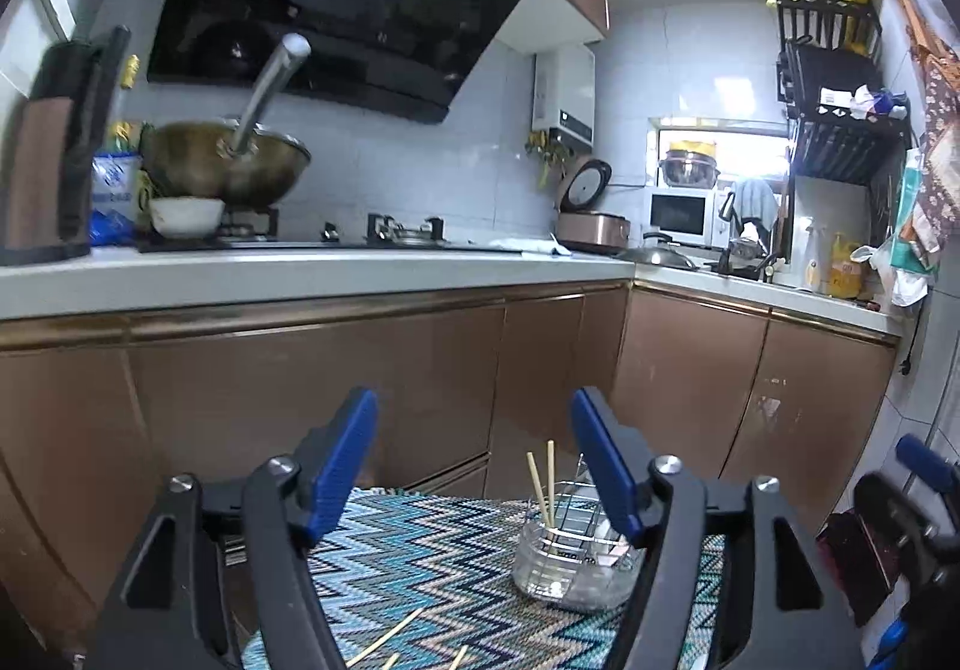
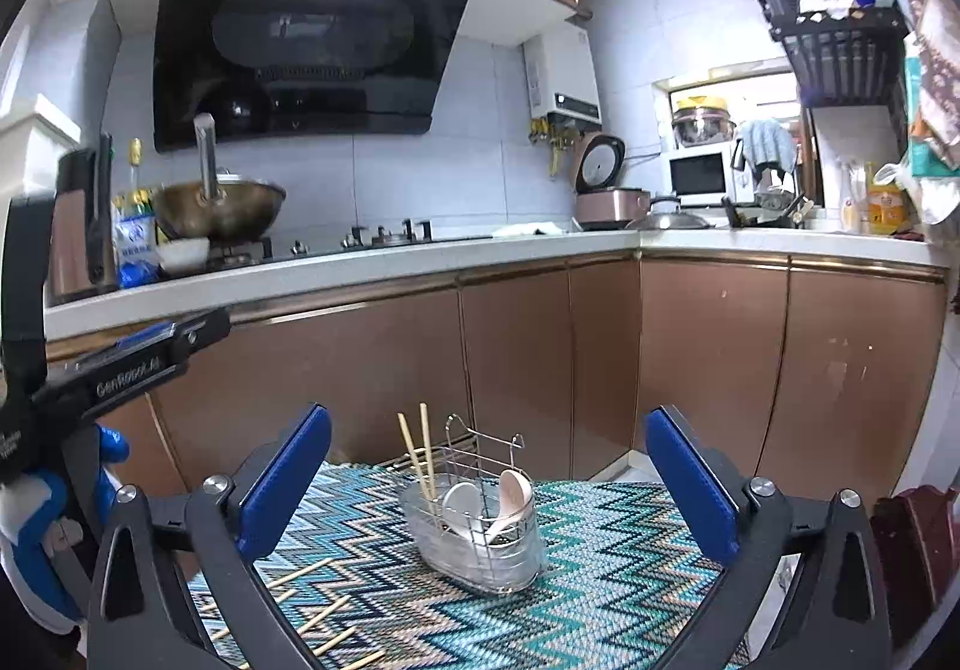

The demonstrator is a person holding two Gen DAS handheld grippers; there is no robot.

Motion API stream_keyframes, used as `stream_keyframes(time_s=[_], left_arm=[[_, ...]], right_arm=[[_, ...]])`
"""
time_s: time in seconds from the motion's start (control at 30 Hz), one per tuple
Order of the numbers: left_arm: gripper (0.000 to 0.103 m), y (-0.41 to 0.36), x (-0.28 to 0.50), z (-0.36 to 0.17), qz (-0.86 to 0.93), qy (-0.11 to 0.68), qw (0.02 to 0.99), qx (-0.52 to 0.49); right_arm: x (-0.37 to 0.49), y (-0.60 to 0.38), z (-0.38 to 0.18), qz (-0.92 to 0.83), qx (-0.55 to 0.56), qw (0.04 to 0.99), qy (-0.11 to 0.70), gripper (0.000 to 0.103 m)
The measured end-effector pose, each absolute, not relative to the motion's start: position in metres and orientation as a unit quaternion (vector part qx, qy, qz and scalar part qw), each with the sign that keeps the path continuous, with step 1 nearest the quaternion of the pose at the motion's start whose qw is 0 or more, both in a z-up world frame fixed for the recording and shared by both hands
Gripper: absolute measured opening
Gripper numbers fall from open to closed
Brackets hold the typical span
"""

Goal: Organize utensils
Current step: 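Withdraw both open tools from the wire holder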

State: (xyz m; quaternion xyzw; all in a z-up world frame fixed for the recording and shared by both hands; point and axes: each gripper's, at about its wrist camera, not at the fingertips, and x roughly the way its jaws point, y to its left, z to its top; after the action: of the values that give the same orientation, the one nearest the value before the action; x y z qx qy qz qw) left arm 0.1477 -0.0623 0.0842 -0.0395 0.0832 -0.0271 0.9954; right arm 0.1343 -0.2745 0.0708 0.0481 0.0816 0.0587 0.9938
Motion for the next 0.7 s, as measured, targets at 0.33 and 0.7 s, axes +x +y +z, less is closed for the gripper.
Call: stream_keyframes(time_s=[0.33, 0.7], left_arm=[[0.072, -0.042, 0.087, 0.098, -0.021, 0.070, 0.997, -0.029], [0.072, -0.012, 0.034, 0.111, 0.001, 0.056, 0.998, -0.026]], right_arm=[[0.068, -0.263, 0.098, 0.034, 0.032, 0.998, 0.042, 0.103], [0.018, -0.267, 0.110, 0.064, 0.060, 0.996, 0.019, 0.103]])
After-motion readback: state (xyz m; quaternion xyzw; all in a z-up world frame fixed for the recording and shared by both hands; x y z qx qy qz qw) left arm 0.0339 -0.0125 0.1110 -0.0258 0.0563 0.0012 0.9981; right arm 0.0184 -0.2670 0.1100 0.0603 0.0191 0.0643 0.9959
